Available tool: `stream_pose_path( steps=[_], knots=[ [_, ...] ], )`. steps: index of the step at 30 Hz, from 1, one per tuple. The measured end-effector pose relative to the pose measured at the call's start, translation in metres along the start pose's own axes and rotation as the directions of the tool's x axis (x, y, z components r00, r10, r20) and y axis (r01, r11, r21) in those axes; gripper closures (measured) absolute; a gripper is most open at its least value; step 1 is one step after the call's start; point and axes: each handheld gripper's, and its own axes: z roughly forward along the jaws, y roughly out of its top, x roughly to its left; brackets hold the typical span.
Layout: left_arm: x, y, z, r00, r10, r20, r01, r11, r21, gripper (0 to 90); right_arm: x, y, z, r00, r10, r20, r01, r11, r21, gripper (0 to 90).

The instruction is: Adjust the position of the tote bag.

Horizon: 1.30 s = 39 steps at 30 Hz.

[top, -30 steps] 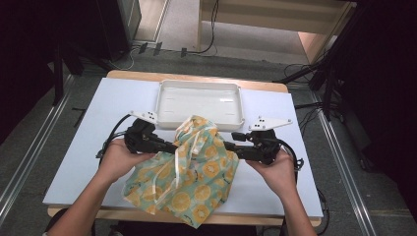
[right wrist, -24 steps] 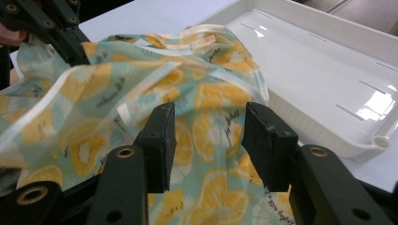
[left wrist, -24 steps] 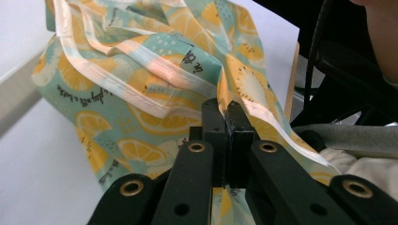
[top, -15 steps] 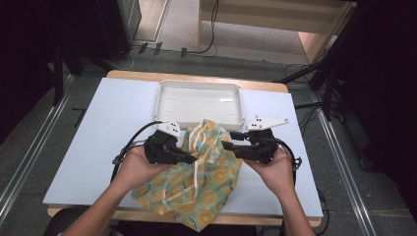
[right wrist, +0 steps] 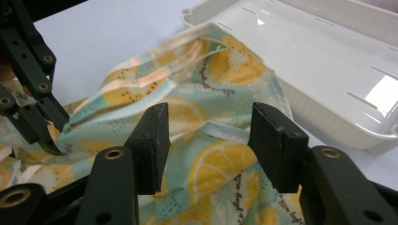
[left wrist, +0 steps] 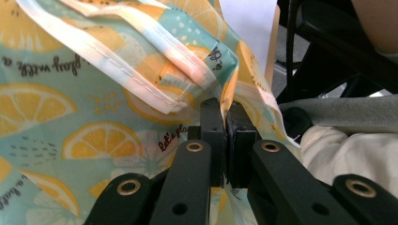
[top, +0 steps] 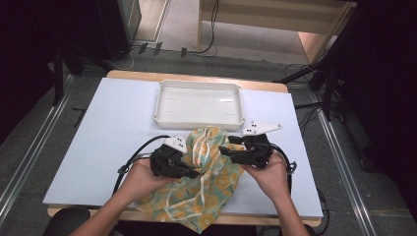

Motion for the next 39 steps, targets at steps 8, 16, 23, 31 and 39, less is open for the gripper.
stream_pose_path(
  steps=[8,16,23,31,39],
  knots=[
    [0.001,-0.009,0.009,0.9999,0.003,0.012,-0.003,0.9993,0.038,87.5,-0.008,-0.015,0.006,0.9997,0.02,0.012,-0.02,1.0,0.004,43.1],
    [0.004,-0.012,0.01,1.0,0.001,0.004,-0.001,0.9997,0.026,85.6,-0.019,-0.027,0.023,0.9963,0.085,-0.012,-0.085,0.996,0.017,32.4],
    [0.008,-0.014,0.011,0.9995,-0.019,0.024,0.019,0.9996,0.019,83.8,-0.016,-0.029,0.035,0.9884,0.106,-0.109,-0.098,0.992,0.074,65.4],
    [0.0,-0.01,-0.012,0.9995,0.0,0.031,0.001,0.9997,-0.023,59.6,-0.003,-0.028,0.015,0.9933,0.009,-0.115,0.003,0.995,0.104,90.0],
    [0.003,-0.008,-0.047,0.9997,-0.002,-0.024,-0.001,0.9935,-0.114,44.6,0.001,-0.042,-0.011,0.9957,-0.033,-0.087,0.042,0.993,0.108,90.0]
  ],
)
